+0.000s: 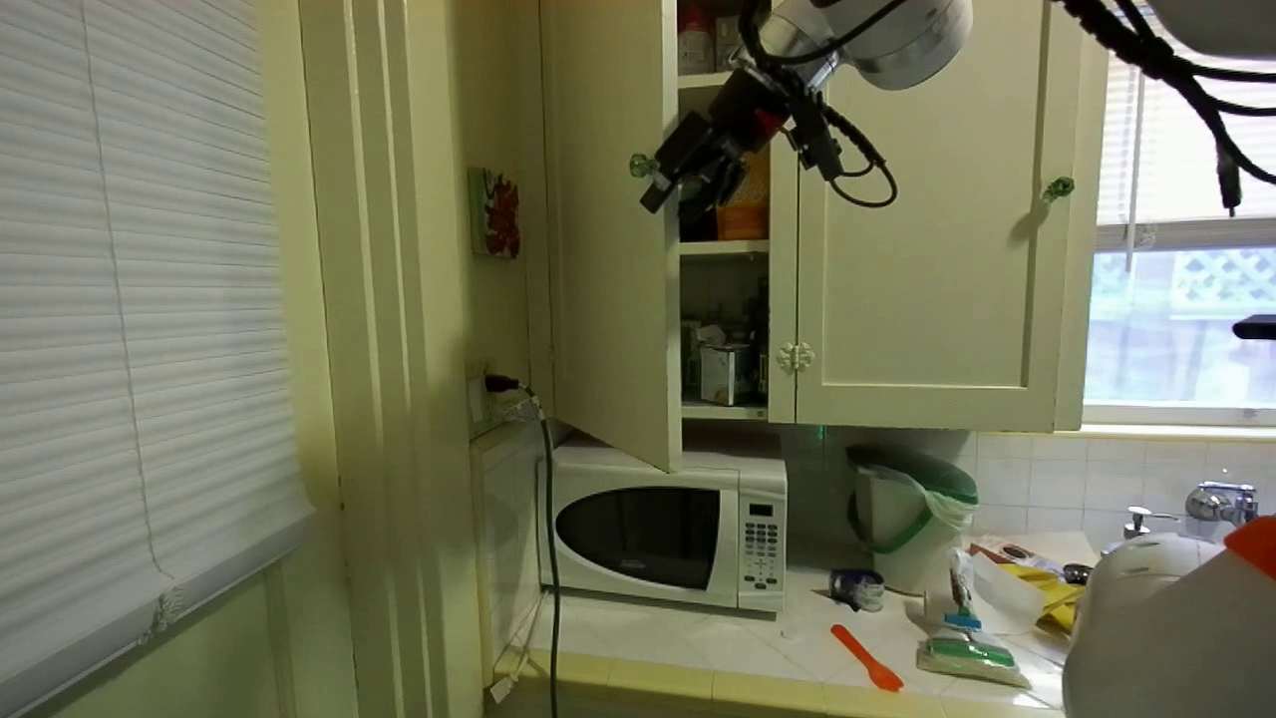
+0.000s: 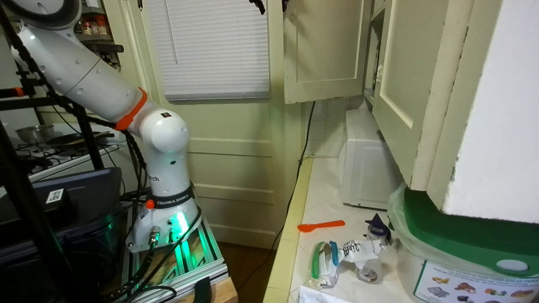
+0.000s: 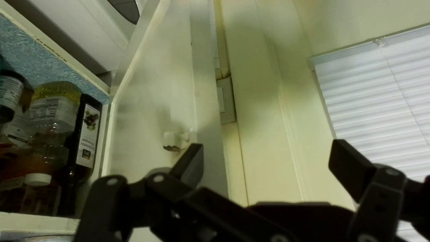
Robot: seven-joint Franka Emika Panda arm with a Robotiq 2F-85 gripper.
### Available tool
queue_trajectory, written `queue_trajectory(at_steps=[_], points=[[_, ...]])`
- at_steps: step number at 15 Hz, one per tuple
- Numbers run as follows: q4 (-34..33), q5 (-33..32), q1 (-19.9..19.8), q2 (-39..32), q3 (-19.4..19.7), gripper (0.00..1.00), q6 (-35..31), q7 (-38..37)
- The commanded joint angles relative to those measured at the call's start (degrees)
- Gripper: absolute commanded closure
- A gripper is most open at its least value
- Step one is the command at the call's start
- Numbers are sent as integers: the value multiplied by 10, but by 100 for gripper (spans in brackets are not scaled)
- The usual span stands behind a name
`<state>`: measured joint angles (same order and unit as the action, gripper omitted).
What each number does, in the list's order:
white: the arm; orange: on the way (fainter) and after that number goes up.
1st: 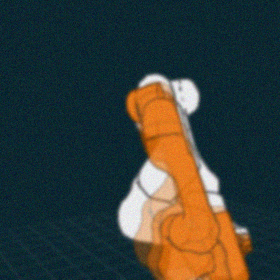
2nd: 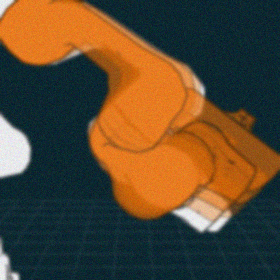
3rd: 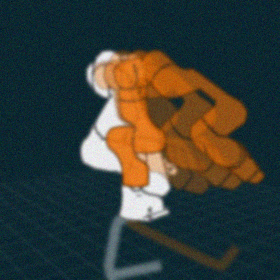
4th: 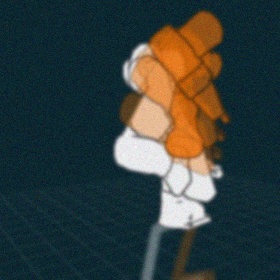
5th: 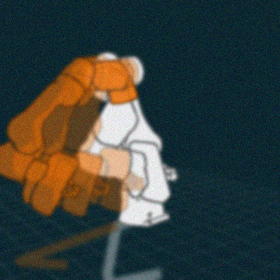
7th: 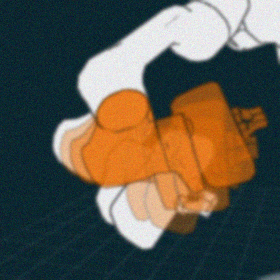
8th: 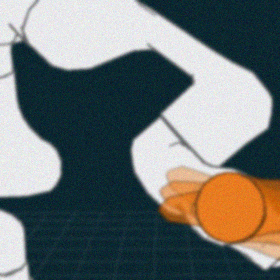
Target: Open the left cabinet door
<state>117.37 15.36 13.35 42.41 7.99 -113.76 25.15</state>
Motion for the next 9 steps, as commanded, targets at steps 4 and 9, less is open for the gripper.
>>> queue_trajectory(at_steps=[4, 9], points=[[51, 46, 33, -7, -24, 0, -87, 12], [66, 85, 63, -5, -40, 0, -144, 1]])
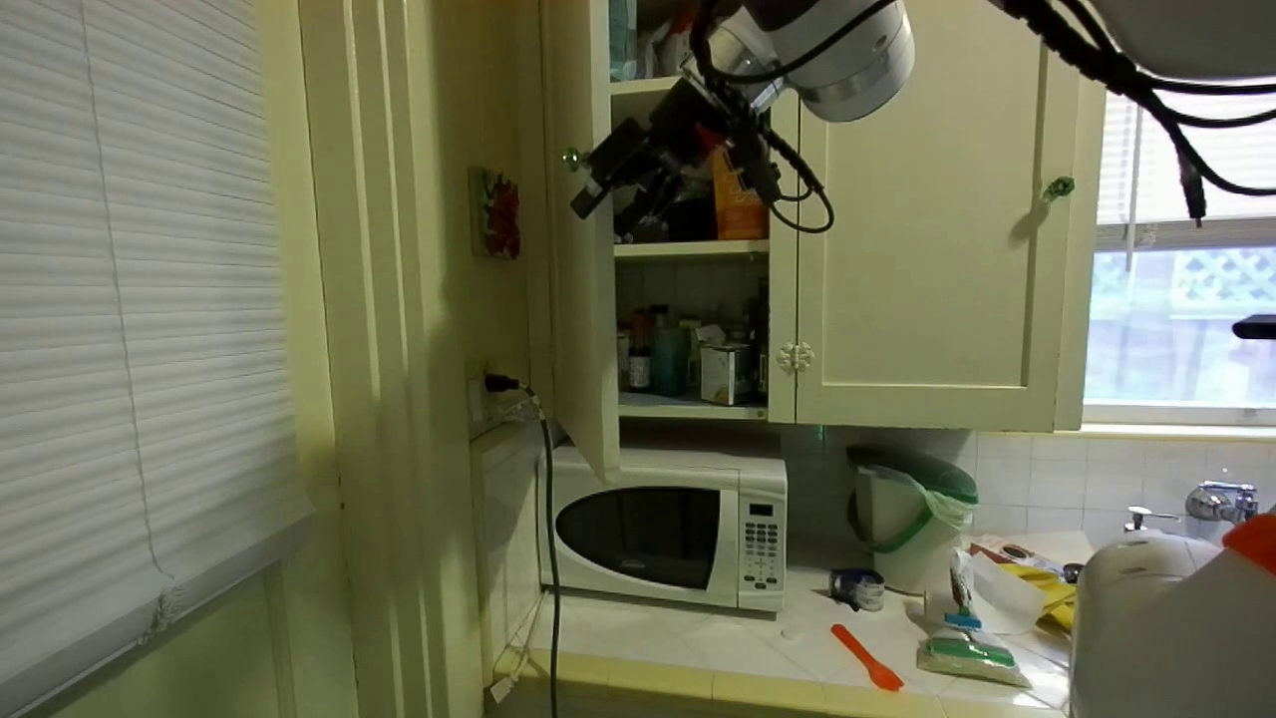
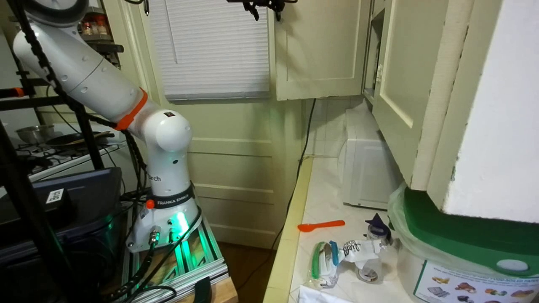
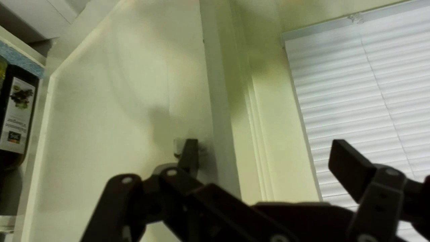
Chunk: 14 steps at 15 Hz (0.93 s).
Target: Open the left cabinet door
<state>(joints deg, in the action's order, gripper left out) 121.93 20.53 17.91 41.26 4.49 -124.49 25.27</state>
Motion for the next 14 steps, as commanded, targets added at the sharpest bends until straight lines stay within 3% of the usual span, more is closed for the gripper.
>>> queue_trajectory(at_steps=[1, 6, 14], points=[[25, 46, 23, 7, -9, 0, -54, -5], [36, 58, 39, 7, -24, 0, -69, -14], [-1, 39, 7, 37, -28, 0, 4, -100]])
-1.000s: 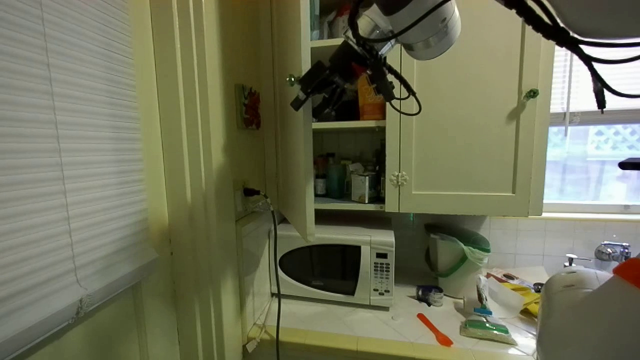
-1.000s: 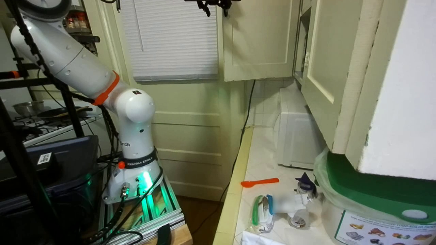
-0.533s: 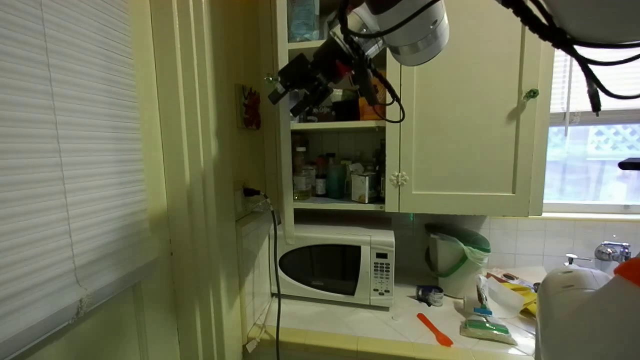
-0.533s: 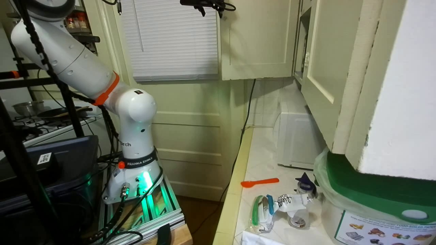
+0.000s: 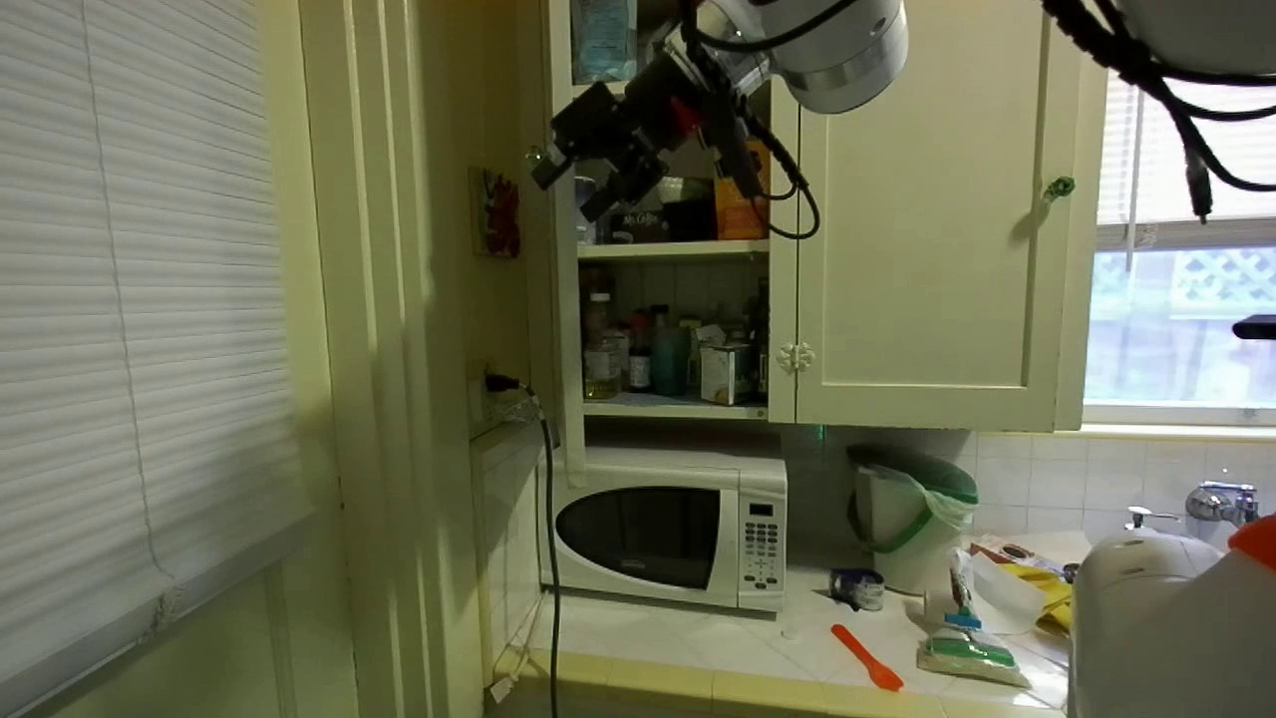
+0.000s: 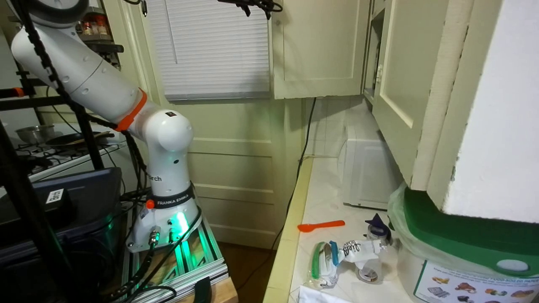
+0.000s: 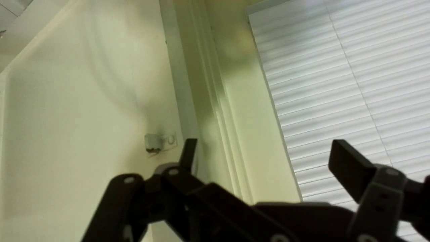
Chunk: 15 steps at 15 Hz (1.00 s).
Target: Open the left cabinet door
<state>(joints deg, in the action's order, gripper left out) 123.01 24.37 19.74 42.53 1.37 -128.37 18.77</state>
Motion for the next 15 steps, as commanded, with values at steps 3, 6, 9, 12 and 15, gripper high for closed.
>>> queue_trajectory(at_steps=[3, 6, 9, 12, 15], points=[[-32, 0, -28, 37, 3, 0, 72, -76], [-48, -28, -80, 44, -12, 0, 88, -145], [-50, -56, -128, 56, -25, 0, 77, -195], [-48, -97, -177, 62, -39, 0, 75, -240], [-45, -138, -214, 68, -49, 0, 83, -272]])
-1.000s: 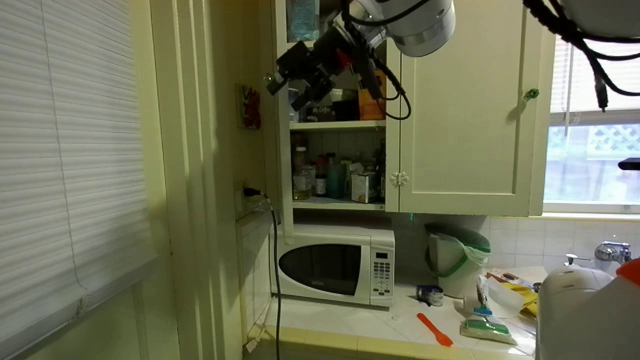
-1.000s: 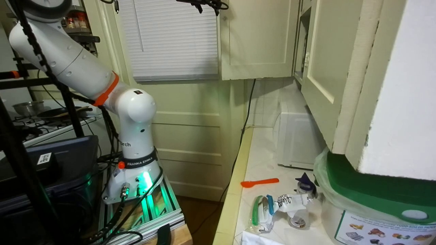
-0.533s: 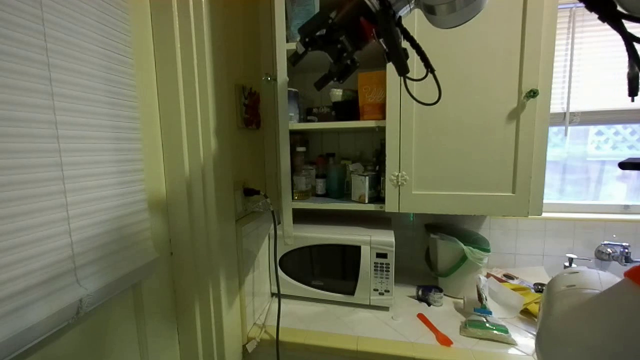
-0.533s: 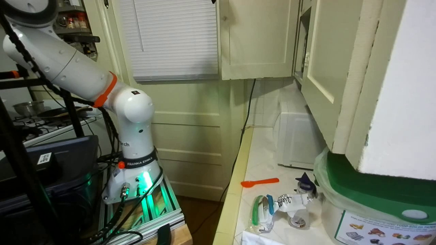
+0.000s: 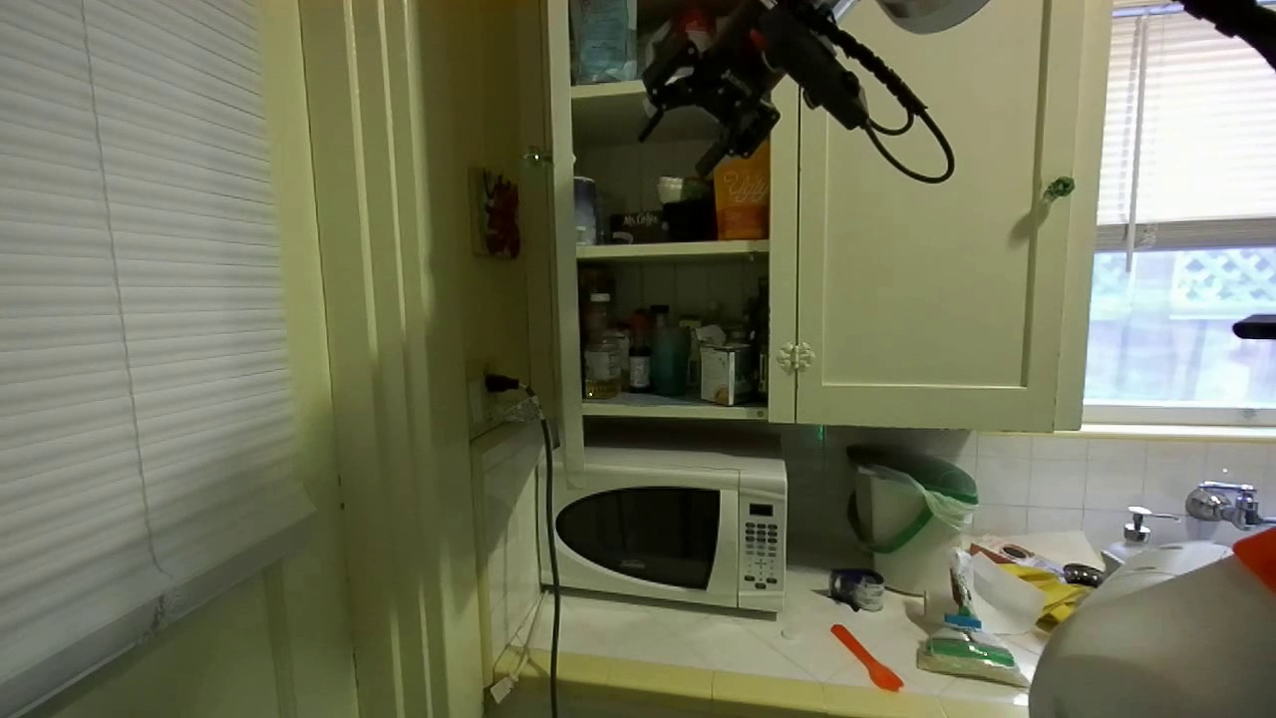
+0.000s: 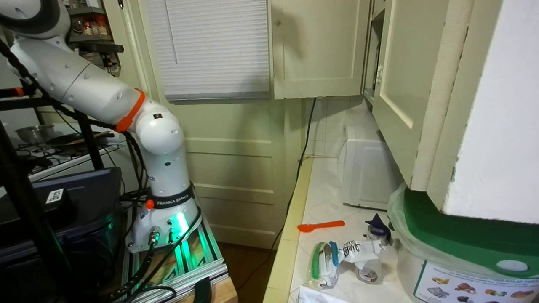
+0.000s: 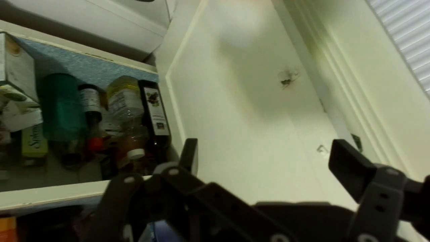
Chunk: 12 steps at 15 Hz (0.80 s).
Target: Open the left cabinet door
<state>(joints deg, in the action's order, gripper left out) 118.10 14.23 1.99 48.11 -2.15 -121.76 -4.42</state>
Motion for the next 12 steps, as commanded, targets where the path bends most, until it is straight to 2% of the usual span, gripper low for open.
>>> queue_trajectory(at_steps=[1, 7, 8, 12], points=[[3, -48, -45, 14, -16, 0, 23, -48], [3, -94, -81, 15, -12, 0, 57, -77], [-2, -81, -63, 5, -8, 0, 35, -62], [-2, -82, -65, 3, -8, 0, 35, -62]])
